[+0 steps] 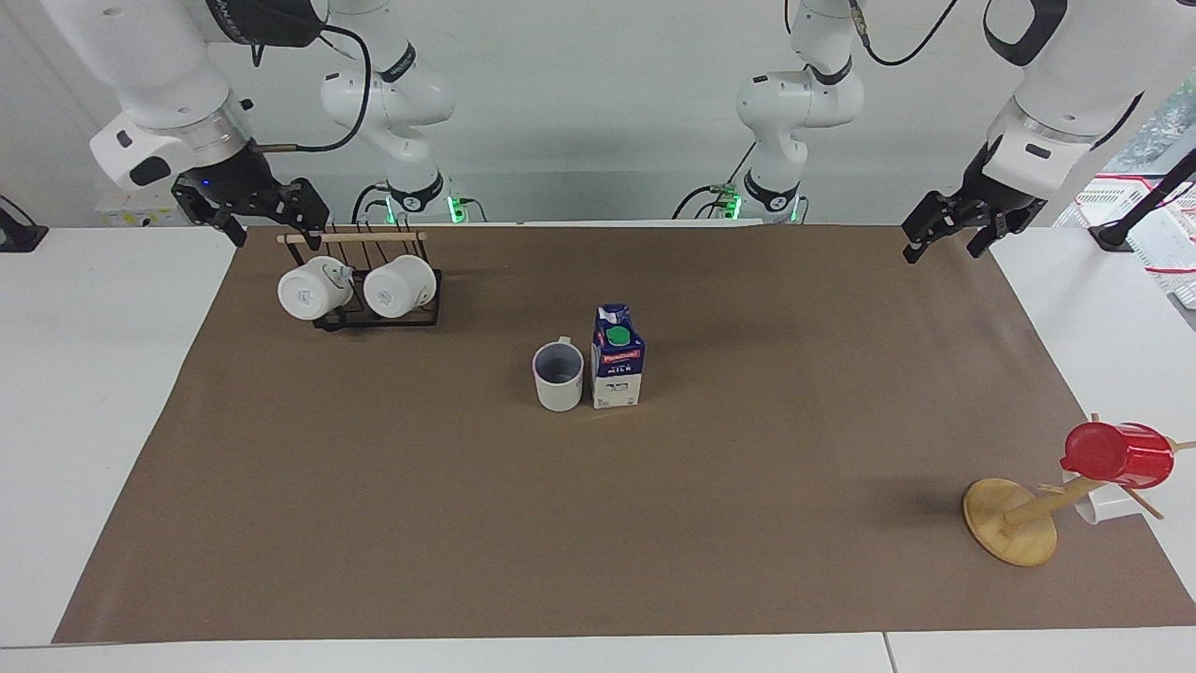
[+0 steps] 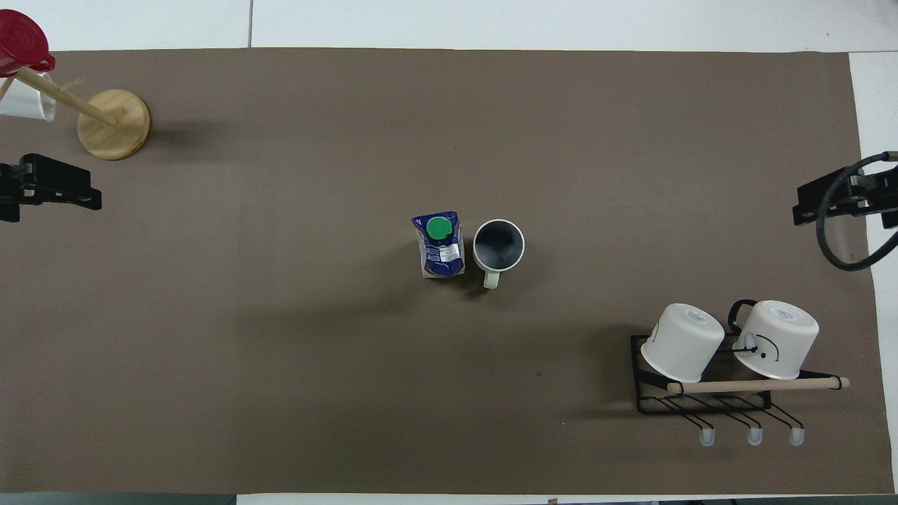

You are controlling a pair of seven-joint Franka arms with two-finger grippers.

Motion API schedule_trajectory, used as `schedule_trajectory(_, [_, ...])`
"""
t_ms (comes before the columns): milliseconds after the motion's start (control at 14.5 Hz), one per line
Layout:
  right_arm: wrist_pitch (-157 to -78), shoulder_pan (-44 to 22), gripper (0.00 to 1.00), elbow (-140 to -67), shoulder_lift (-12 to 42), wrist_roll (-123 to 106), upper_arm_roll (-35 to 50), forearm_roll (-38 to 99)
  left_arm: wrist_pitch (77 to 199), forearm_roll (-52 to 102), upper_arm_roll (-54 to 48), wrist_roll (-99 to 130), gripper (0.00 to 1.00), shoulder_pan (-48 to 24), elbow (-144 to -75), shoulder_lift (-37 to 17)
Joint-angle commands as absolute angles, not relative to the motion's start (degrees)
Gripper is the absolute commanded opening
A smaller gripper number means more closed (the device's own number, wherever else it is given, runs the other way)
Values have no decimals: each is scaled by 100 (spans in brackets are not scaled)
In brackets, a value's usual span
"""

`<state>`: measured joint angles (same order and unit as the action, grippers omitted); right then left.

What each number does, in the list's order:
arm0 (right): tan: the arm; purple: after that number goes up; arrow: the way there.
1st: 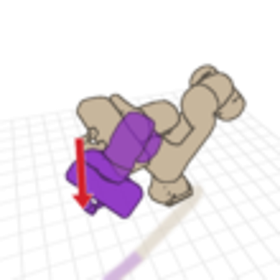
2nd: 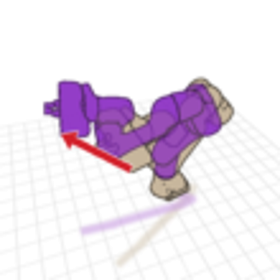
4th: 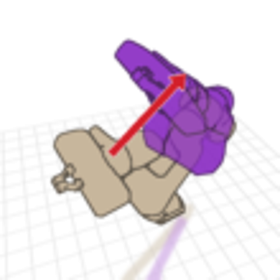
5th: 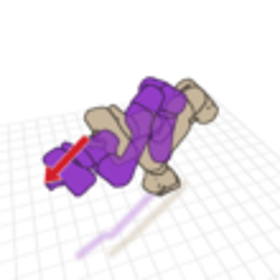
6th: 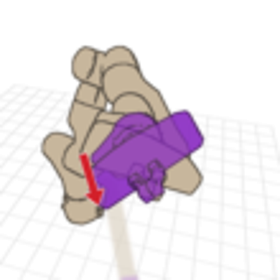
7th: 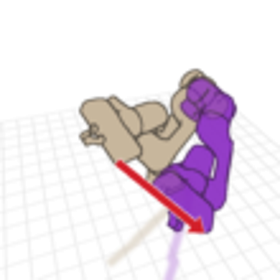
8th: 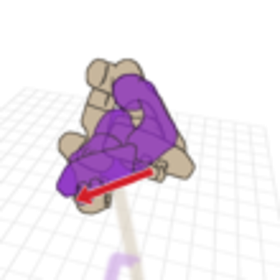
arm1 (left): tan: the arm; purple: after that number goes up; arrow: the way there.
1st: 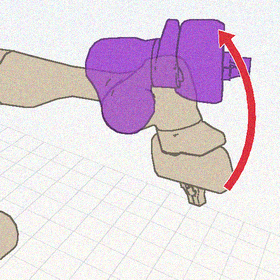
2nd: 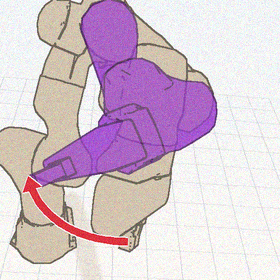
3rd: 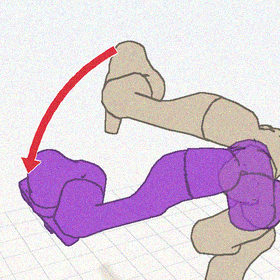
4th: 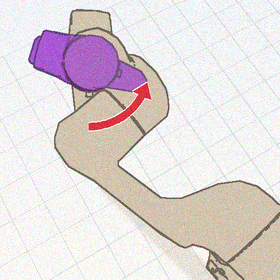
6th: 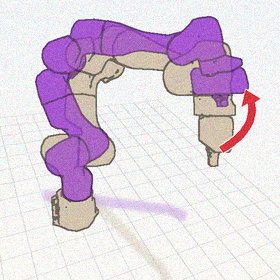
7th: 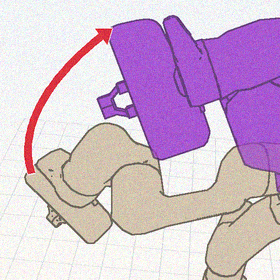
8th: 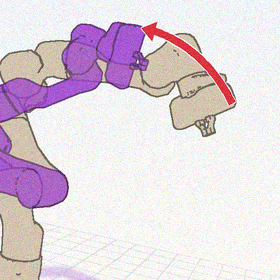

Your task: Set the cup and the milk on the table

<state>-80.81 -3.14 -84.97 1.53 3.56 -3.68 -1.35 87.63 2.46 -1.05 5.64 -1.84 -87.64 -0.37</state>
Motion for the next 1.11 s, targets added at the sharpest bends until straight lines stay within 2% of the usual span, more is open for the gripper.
schedule_trajectory(0, [-8121,-246,100,-8657,18,352,-360,-53,8771,317,-88,448,100,-114,-8605,-114])
schedule_trajectory(553, [-8121,-246,100,-8657,26,343,-360,-53,9104,281,-88,202,100,9,-8604,-150])
schedule_trajectory(829, [-8130,-246,100,-8657,26,343,-360,-53,8755,308,570,-210,100,-307,-8613,-27])
schedule_trajectory(1037, [-8130,-246,100,-8648,26,343,-360,-53,8622,308,633,-202,100,-448,-8666,70])
